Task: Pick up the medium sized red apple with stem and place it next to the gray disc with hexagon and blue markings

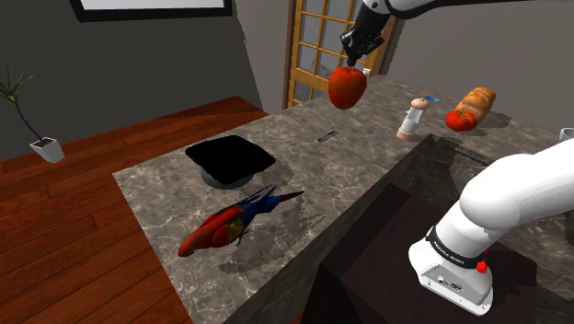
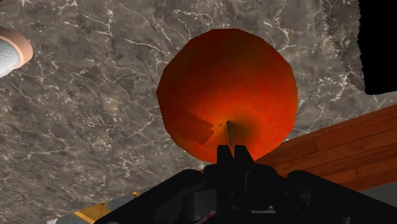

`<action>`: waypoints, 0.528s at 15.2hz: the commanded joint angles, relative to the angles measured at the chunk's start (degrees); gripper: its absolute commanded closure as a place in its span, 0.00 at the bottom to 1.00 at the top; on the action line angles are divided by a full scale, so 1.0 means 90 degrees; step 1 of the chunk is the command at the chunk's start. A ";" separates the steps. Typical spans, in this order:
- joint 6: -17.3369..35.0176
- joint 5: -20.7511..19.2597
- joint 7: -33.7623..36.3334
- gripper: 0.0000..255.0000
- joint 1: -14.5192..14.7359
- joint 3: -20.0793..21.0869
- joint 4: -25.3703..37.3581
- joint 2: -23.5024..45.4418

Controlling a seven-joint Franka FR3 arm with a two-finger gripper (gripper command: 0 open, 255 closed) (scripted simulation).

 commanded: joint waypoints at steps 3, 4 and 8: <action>-0.0170 0.0044 0.0664 1.00 0.0163 0.0550 0.0030 -0.0027; -0.0221 0.0055 0.0821 1.00 0.0201 0.0683 0.0065 -0.0016; -0.0431 0.0088 0.1452 1.00 0.0338 0.1226 0.0274 0.0099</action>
